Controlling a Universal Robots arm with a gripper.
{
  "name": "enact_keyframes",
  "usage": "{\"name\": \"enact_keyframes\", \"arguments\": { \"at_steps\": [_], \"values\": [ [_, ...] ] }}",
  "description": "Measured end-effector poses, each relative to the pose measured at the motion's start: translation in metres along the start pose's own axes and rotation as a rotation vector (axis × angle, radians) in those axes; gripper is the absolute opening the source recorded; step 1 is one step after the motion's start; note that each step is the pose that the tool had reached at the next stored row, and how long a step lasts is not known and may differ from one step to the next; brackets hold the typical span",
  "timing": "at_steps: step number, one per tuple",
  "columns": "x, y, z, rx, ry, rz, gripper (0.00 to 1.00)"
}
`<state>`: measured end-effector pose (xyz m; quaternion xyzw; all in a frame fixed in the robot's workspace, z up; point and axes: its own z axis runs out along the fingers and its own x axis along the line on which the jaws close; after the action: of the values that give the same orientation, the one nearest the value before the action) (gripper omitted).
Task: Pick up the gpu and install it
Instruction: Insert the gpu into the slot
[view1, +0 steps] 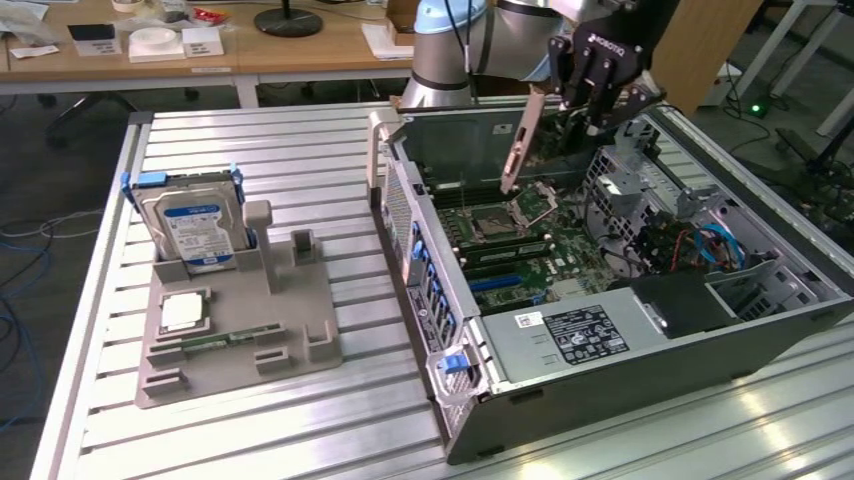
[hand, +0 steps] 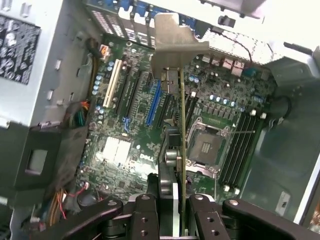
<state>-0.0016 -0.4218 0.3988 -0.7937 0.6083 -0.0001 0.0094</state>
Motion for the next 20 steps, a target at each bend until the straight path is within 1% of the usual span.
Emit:
{"name": "enact_keyframes", "arguments": {
  "at_steps": [15,16,18,20],
  "values": [
    [0.000,0.0005,0.0251,0.0030,0.0043,0.271,0.28],
    [0.000,0.0010,0.0267,0.0035,0.0045,0.283,0.28],
    [-0.002,0.0073,0.0289,0.0113,0.0054,0.284,0.28],
    [-0.002,0.0108,0.0320,0.0119,0.0057,0.282,0.28]
  ]
}}
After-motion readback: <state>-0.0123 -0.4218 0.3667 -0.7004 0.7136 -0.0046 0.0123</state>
